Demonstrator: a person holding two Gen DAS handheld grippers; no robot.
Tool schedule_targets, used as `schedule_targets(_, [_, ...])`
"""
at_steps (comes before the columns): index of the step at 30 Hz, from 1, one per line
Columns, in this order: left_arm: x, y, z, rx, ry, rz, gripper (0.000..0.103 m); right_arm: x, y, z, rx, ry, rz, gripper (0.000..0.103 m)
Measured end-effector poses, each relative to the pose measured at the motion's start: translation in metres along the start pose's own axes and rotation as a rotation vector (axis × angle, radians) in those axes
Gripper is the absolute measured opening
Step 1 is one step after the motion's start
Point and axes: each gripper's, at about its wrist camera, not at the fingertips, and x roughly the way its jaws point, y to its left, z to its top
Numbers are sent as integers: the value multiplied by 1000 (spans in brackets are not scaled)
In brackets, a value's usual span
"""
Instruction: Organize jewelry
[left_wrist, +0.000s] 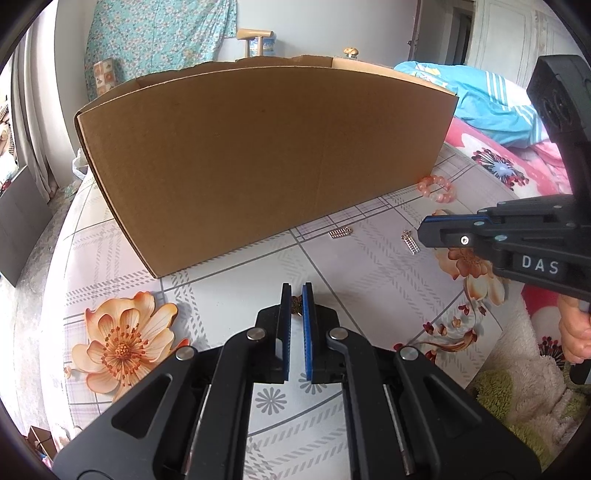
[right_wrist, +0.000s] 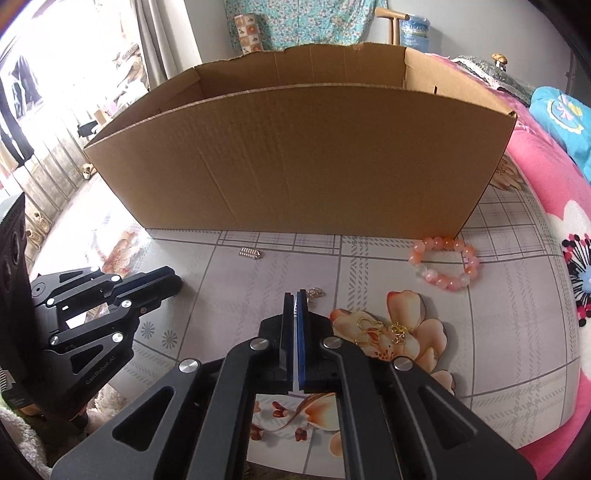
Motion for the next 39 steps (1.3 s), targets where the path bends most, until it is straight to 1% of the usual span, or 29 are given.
schedule_targets(1, [0,0,0,0,1,-1,3,-4,1,0,-3,-8,4,2])
schedule_targets(2, [-1,2,1,-3,0,-3,0,-8,2,1,-5,-18,9,2])
schedule_targets(5, [0,7,2,-24,2,-14,0,-17,4,3,-1,-42,4,2])
schedule_targets(8, [0,10,2,-44,0,-26,0,-12,5,5,9,-24,12,5])
schedule_targets(9, [0,10,1,-47,0,-27,0,-11,3,1,9,-12,14,11])
schedule_targets(10, [1,11,1,-50,0,-29,0,-8,4,8,5,-2,12,21])
schedule_targets(12, [1,11,1,-56,-1,-40,0,-2,5,10,-14,7,-5,28])
schedule_targets(14, [1,14,0,-68,1,-68,0,5,7,11,-24,23,-12,28])
schedule_targets(17, [-3,16,-3,-74,-12,-89,1,15,7,12,-33,53,-18,28])
schedule_targets(18, [-4,15,-3,-64,-15,-89,3,17,7,12,-37,62,-24,25])
schedule_targets(19, [-5,14,-3,-52,-19,-84,7,21,6,12,-42,76,-25,21])
schedule_targets(20, [-6,13,-4,-39,-21,-80,11,21,8,12,-50,67,-37,18])
schedule_targets(21, [-7,13,-5,-27,-20,-76,12,20,8,12,-55,69,-48,12])
schedule_targets(22, [-8,11,-5,-15,-19,-72,12,20,7,12,-48,72,-38,8])
schedule_targets(25, [-6,8,-6,1,-12,-79,16,20,2,14,-24,74,-16,8])
schedule_targets(28, [-2,4,-4,20,2,-72,16,17,-3,15,3,68,16,8])
schedule_targets(33, [3,-2,-1,62,30,-14,16,2,-13,19,42,26,38,8])
schedule_targets(34, [4,-3,0,61,36,-7,15,-2,-16,20,51,17,46,8])
schedule_targets(35, [5,-4,1,70,42,8,11,-5,-18,21,58,6,52,8])
schedule_targets(36, [6,-5,2,87,47,25,9,-10,-14,18,63,-4,55,8])
schedule_targets(39, [8,-8,4,103,63,29,6,-20,-19,17,85,-39,80,8])
